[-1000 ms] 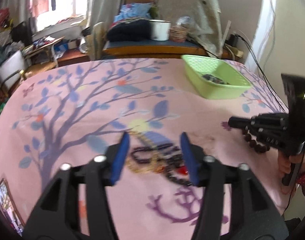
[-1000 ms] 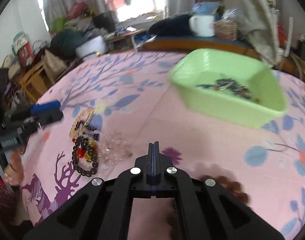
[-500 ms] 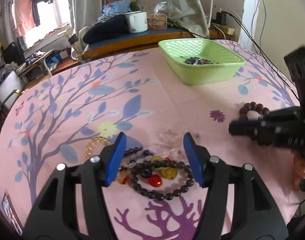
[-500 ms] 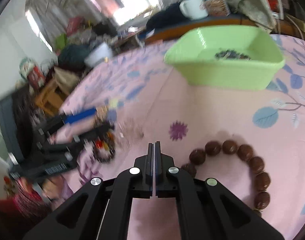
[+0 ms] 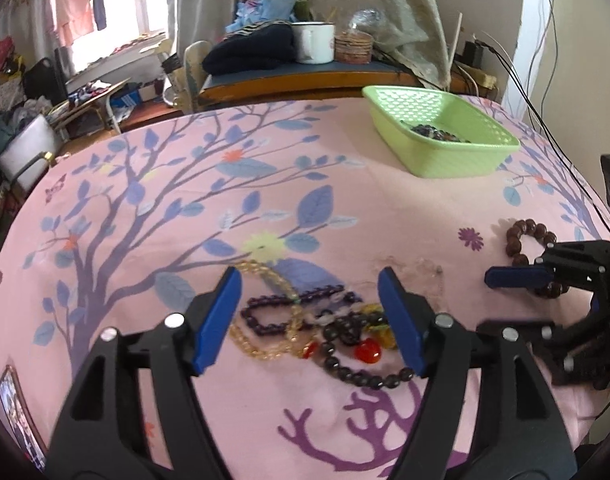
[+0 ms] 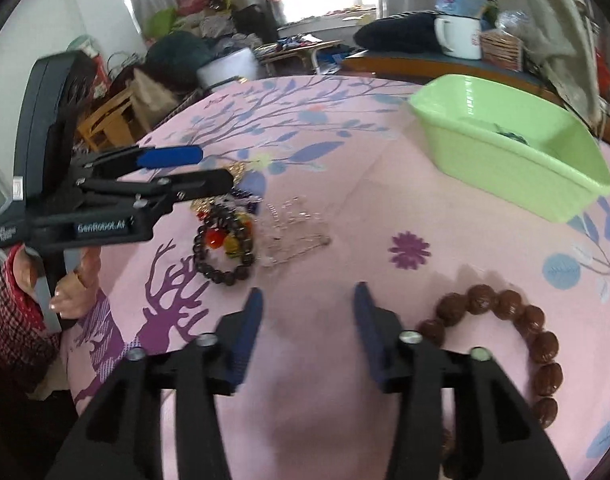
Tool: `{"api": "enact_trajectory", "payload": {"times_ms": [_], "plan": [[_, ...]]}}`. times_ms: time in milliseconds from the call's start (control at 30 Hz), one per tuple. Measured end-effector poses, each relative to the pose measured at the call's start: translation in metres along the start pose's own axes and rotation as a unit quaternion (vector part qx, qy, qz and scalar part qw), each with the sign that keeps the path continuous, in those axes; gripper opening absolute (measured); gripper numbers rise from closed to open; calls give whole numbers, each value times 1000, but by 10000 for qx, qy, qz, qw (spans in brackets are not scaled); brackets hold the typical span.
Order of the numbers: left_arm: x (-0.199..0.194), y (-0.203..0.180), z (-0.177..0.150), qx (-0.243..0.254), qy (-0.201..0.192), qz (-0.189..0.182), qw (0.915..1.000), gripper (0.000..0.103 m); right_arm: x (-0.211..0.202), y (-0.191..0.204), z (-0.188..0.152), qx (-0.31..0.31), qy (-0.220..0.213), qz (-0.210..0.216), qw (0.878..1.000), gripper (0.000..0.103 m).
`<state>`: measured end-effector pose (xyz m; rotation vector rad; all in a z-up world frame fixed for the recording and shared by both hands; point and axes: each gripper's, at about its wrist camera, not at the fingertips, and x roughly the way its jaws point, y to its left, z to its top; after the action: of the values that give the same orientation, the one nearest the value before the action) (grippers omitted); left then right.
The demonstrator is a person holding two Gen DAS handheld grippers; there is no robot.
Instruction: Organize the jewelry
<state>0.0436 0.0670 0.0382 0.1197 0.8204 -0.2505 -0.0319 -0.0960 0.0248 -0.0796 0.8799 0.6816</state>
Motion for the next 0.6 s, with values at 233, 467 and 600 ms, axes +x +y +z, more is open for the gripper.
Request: {"api": "enact_trajectory", "payload": {"times_ms": [233, 467, 600], "plan": [[-9, 13, -3, -124, -80, 19, 9999, 68, 5, 28, 17, -1520, 193, -923, 9839, 38], [-17, 39, -8, -499, -108, 69, 9987, 68, 43, 15, 45, -1661, 689, -479, 9825, 38], [-19, 42, -12, -495, -82, 108, 9987, 69, 50, 6, 62, -1395, 783, -268, 9868, 0]]}}
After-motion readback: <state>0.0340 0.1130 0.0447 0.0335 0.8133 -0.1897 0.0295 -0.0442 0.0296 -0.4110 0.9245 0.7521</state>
